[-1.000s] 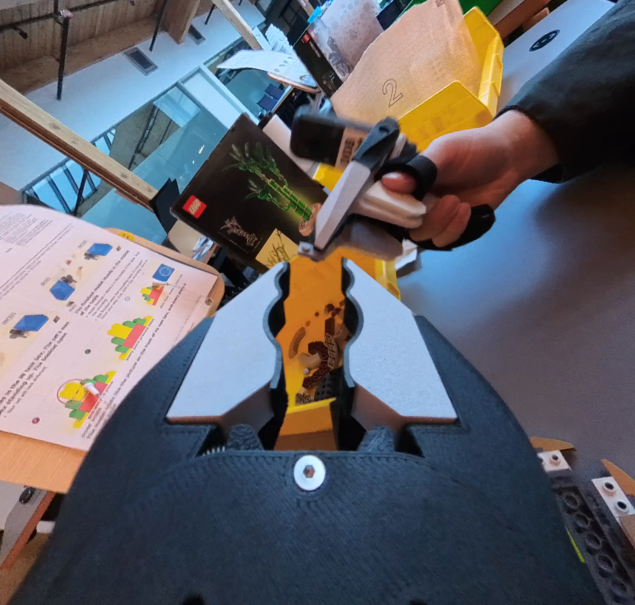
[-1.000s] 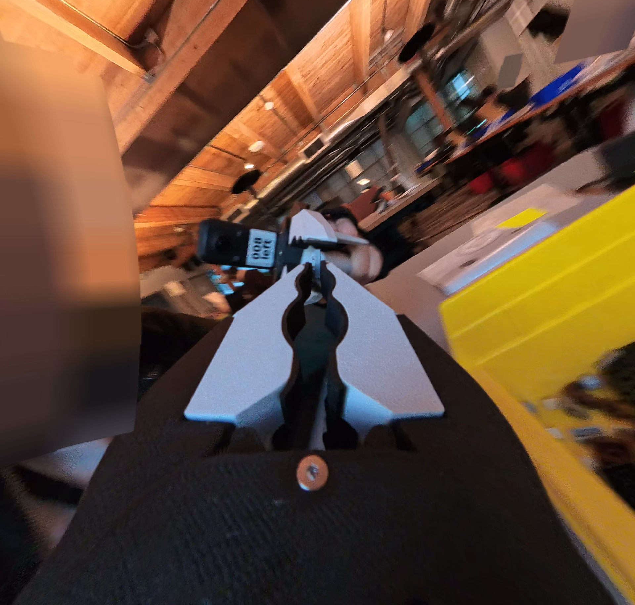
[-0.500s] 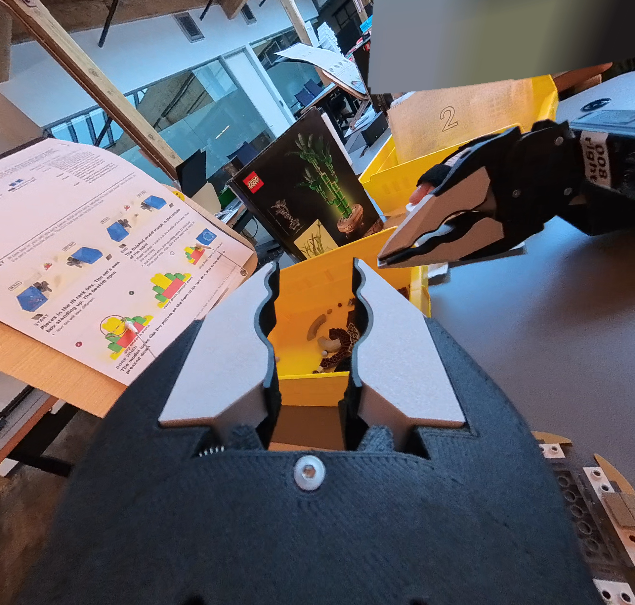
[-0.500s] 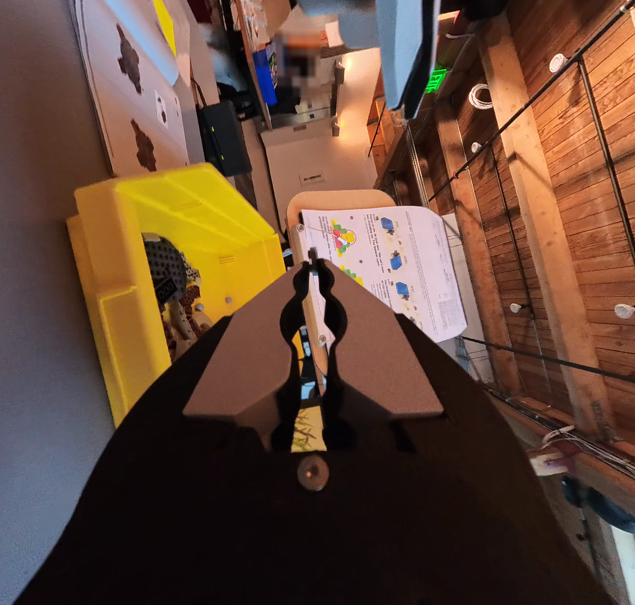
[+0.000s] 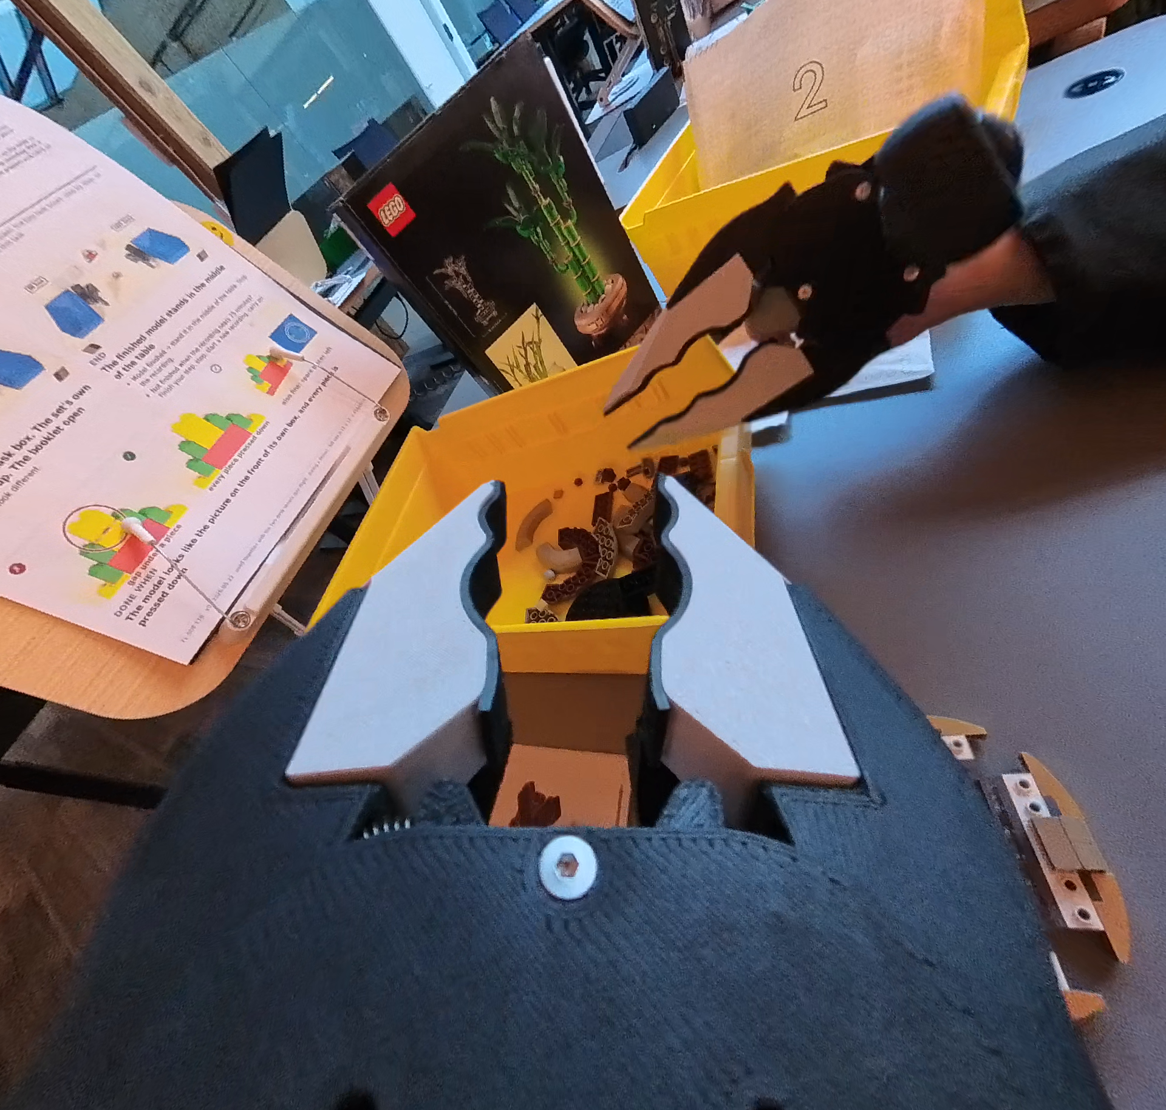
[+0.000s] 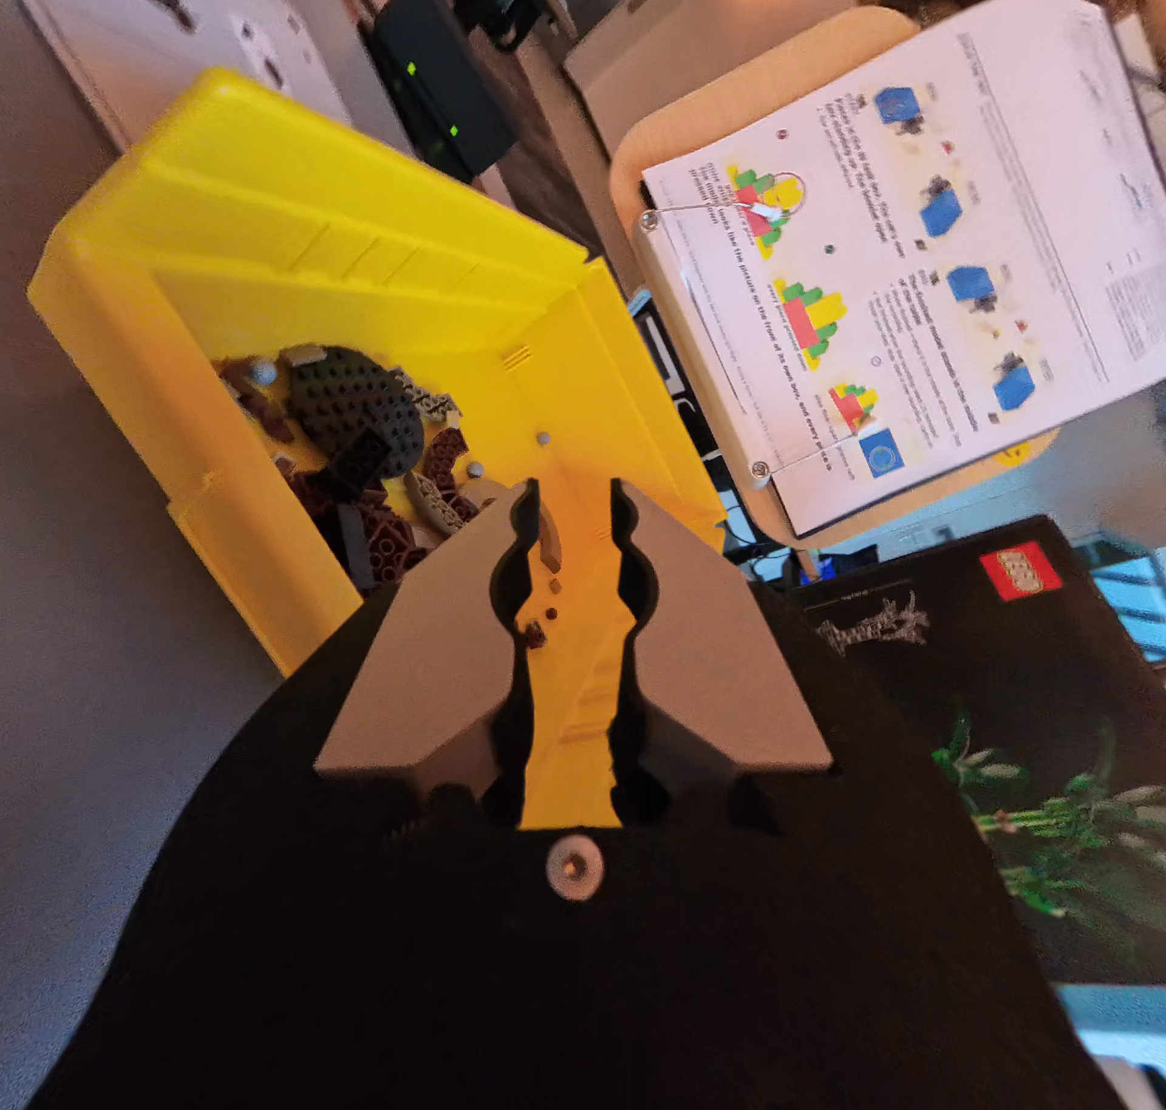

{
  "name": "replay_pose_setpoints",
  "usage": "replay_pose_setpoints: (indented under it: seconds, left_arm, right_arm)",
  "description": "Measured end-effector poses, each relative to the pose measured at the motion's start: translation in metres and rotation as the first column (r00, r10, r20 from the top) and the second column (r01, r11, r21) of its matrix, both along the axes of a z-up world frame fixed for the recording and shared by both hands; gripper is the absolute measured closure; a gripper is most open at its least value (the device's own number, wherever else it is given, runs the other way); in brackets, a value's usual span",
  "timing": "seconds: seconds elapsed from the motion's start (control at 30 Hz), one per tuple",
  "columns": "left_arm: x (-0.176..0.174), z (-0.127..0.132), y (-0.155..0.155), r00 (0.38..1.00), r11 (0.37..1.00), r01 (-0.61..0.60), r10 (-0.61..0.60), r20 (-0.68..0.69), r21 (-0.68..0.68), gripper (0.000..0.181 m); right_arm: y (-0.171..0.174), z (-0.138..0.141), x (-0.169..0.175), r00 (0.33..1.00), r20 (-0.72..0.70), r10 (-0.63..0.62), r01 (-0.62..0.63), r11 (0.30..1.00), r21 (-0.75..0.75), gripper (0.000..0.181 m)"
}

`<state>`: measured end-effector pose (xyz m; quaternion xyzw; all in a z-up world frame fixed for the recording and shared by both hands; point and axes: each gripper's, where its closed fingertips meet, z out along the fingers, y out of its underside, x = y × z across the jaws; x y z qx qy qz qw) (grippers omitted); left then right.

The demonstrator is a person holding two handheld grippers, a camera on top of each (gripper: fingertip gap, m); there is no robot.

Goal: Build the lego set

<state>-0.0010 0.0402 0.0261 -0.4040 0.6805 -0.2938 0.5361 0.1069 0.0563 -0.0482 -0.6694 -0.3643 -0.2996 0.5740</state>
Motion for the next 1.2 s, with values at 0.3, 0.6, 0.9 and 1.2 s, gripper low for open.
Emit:
replay_pose_setpoints:
  seconds: [0.3, 0.6, 0.9, 1.2]
  left_arm:
    - [-0.025, -0.023, 0.007, 0.976, 0.994, -0.017, -0.008, -0.218, -0.111, 0.142]
    - [-0.069, -0.092, -0.01, 0.877, 0.915, -0.123, -0.082, -0.473, -0.385, 0.143]
    - [-0.109, -0.169, -0.006, 0.774, 0.831, -0.36, 0.013, -0.633, -0.423, 0.146]
    - [-0.1, -0.18, -0.015, 0.78, 0.754, -0.41, -0.001, -0.625, -0.513, 0.158]
  right_arm:
    - [-0.021, 0.002, -0.036, 0.904, -0.387, 0.18, -0.234, 0.967, -0.098, 0.176]
    - [-0.074, -0.043, -0.159, 0.641, -0.72, 0.265, -0.687, 0.617, -0.384, 0.158]
    - [-0.048, -0.064, -0.176, 0.695, -0.685, 0.219, -0.612, 0.681, -0.403, 0.159]
    - [-0.025, -0.085, -0.195, 0.769, -0.602, 0.217, -0.558, 0.687, -0.465, 0.148]
